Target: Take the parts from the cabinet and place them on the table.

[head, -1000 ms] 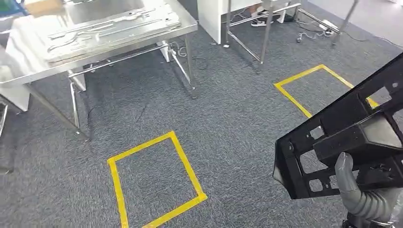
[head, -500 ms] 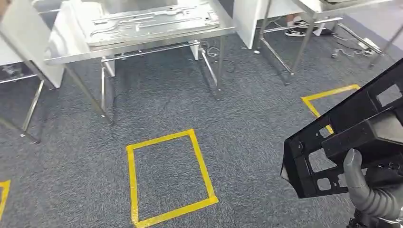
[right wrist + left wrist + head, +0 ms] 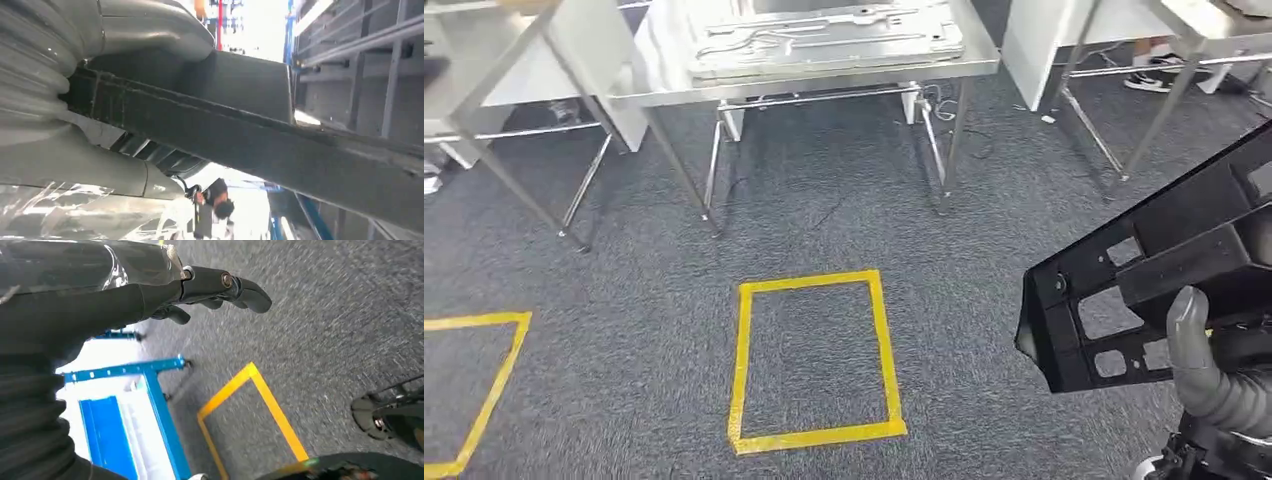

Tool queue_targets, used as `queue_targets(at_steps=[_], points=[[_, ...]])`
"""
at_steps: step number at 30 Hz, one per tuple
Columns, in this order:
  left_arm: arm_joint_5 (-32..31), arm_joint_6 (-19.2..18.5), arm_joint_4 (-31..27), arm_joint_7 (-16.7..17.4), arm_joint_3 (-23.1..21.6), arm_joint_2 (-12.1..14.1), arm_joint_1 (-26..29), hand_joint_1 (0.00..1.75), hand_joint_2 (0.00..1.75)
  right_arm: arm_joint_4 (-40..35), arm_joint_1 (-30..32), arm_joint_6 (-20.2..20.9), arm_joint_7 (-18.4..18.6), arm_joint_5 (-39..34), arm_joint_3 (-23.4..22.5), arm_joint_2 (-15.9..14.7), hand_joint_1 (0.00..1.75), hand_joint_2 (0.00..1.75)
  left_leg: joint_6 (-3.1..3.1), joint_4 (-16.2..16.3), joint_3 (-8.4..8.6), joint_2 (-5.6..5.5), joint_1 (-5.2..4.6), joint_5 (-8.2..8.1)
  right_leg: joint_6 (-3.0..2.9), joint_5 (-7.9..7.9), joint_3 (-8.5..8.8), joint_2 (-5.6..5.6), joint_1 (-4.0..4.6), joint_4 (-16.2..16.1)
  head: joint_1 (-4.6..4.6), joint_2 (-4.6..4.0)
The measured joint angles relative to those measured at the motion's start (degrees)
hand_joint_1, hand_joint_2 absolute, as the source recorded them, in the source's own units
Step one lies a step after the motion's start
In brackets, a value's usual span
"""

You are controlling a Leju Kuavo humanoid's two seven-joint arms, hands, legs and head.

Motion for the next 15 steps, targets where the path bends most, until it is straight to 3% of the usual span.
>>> queue_targets(at_steps=[1,2,3,4,5,6,8,9,10,11,12,13,14,15], points=[[0.0,-0.1,0.0,-0.1,0.0,0.0,0.1,0.0,1.75,0.1,-0.2,0.0,0.0,0.0,0.1,0.0,1.75,1.75,0.61,-4.0,1.9,0.28,-0.25,2.03,-0.02,-0.03,0.13,-0.5,0.23,-0.1,0.0,0.0],[0.1,-0.3,0.0,-0.1,0.0,0.0,0.2,0.0,1.75,0.2,-0.5,0.0,0.0,0.1,0.2,0.0,1.75,1.75,1.91,-11.7,5.88,1.61,-0.93,5.42,-0.12,-0.1,0.53,-1.21,0.6,-0.4,0.0,-0.02],[0.2,-0.3,0.0,-0.1,0.0,0.1,0.1,0.0,1.75,0.2,-0.5,-0.1,0.0,0.1,0.3,0.0,1.75,1.75,2.91,-15.9,7.86,4.03,-1.68,6.19,-0.2,-0.15,0.83,-1.66,0.58,-0.7,0.0,-0.02],[0.2,-0.3,0.0,-0.1,0.0,0.4,0.1,0.0,1.75,0.2,-0.5,-0.1,0.0,0.2,0.3,0.0,1.75,1.75,3.47,-16.0,8.28,6.07,-1.84,5.69,-0.19,-0.2,1.07,-2.11,0.83,-1.0,0.04,-0.02],[0.2,-0.4,0.1,0.0,0.0,0.4,0.0,0.0,1.75,0.4,-0.7,-0.2,0.0,0.2,0.4,0.0,1.75,1.75,2.68,-17.3,8.43,4.88,-2.57,6.01,-0.08,-0.29,1.18,-3.06,0.34,-1.2,-0.15,-0.02],[0.2,-0.4,0.1,0.0,0.1,0.4,0.2,0.0,1.75,0.5,-0.7,-0.2,0.0,0.2,0.5,0.0,1.75,1.75,2.72,-17.1,8.26,4.48,-2.74,6.1,0.29,-0.09,1.34,-3.17,0.33,-1.7,-0.04,0.0],[0.6,-0.7,0.1,-0.1,0.1,0.6,0.2,0.0,1.75,0.7,-0.8,-0.3,0.1,0.2,0.7,0.0,1.75,1.75,3.54,-18.5,9.13,3.17,-2.57,6.46,0.82,-0.18,2.07,-4.41,0.25,-2.2,-0.15,-0.02],[0.8,-0.8,0.1,-0.4,0.1,0.6,0.5,0.0,1.75,0.8,-0.7,-0.3,0.0,0.3,0.8,0.0,1.75,1.75,3.55,-19.8,10.26,2.93,-1.5,7.13,0.93,-0.55,2.04,-3.95,0.27,-1.7,-0.09,0.0],[1.0,-1.0,0.1,-0.9,0.2,0.6,0.5,0.0,1.75,0.9,-0.8,-0.5,-0.2,0.4,1.0,0.0,1.75,1.75,3.83,-20.4,10.84,2.32,-1.48,7.16,0.89,-1.89,0.9,0.18,0.52,1.0,-0.09,-0.02],[1.2,-1.1,0.1,-1.5,0.3,0.6,0.4,0.0,1.75,0.9,-0.7,-0.6,-0.4,0.8,1.0,-0.1,1.75,1.75,4.01,-20.3,11.03,2.05,-1.29,7.21,0.85,-3.91,-1.53,2.12,0.49,5.7,-0.02,0.0],[1.2,-1.1,0.1,-1.7,0.5,0.5,0.3,0.0,1.75,0.9,-0.4,-0.7,-0.5,1.0,1.1,-0.2,1.75,1.75,3.98,-20.3,11.33,1.63,-1.21,7.0,1.1,-5.57,-4.29,3.11,0.48,10.7,-0.02,-0.02],[1.2,-1.1,0.1,-2.0,0.6,0.4,0.3,0.0,1.75,1.0,-0.3,-0.7,-0.5,1.1,1.2,-0.3,1.75,1.75,3.98,-20.3,11.58,1.15,-1.16,6.72,1.4,-6.41,-6.89,3.31,0.37,14.7,0.0,-0.02],[1.3,-1.1,0.1,-2.2,0.7,0.4,0.4,0.0,1.75,1.1,-0.2,-0.7,-0.5,1.4,1.4,-0.3,1.75,1.75,3.83,-20.3,11.91,0.78,-1.12,6.43,1.68,-5.77,-8.34,3.3,0.12,16.0,0.0,0.0],[1.3,-1.1,0.1,-2.3,0.9,0.3,0.4,0.0,1.75,1.1,-0.2,-0.8,-0.5,1.6,1.5,-0.3,1.75,1.75,3.6,-20.3,12.37,0.41,-1.0,6.12,1.94,-3.82,-8.13,3.29,-0.11,14.4,0.0,-0.02]])
